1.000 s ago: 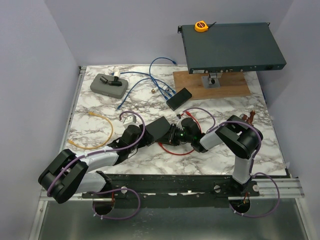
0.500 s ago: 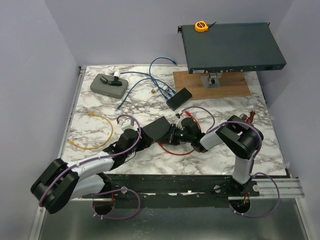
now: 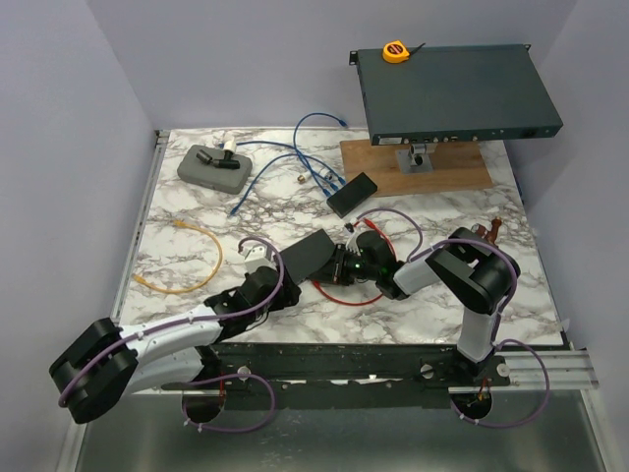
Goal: Pull the plug from the switch port
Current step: Pull the connector from the switch port.
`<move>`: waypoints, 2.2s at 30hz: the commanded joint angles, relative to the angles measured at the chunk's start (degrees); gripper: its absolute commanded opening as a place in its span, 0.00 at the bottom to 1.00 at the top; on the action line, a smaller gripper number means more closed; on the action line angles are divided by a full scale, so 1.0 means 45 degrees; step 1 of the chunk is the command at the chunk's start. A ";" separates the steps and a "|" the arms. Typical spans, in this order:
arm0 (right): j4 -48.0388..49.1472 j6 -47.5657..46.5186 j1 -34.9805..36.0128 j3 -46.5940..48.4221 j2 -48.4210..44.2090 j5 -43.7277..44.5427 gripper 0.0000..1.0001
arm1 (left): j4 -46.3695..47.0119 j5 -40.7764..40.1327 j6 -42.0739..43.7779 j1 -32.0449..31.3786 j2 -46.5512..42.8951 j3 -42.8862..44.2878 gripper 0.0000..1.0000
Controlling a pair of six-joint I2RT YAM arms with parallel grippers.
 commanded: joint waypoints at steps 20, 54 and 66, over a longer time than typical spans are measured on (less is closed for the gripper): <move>-0.1786 -0.0787 0.0033 -0.0190 0.0227 -0.0646 0.01 | -0.0999 -0.1662 0.0867 -0.0528 0.3402 0.1807 0.60; -0.2586 -0.1426 0.0071 -0.0515 -0.0535 -0.1462 0.01 | -0.0816 -0.1487 0.0819 -0.0226 0.4821 0.2178 0.60; -0.2959 -0.1539 0.0070 -0.0739 -0.0788 -0.1527 0.01 | -0.0810 -0.1428 0.0742 -0.0186 0.4943 0.2081 0.60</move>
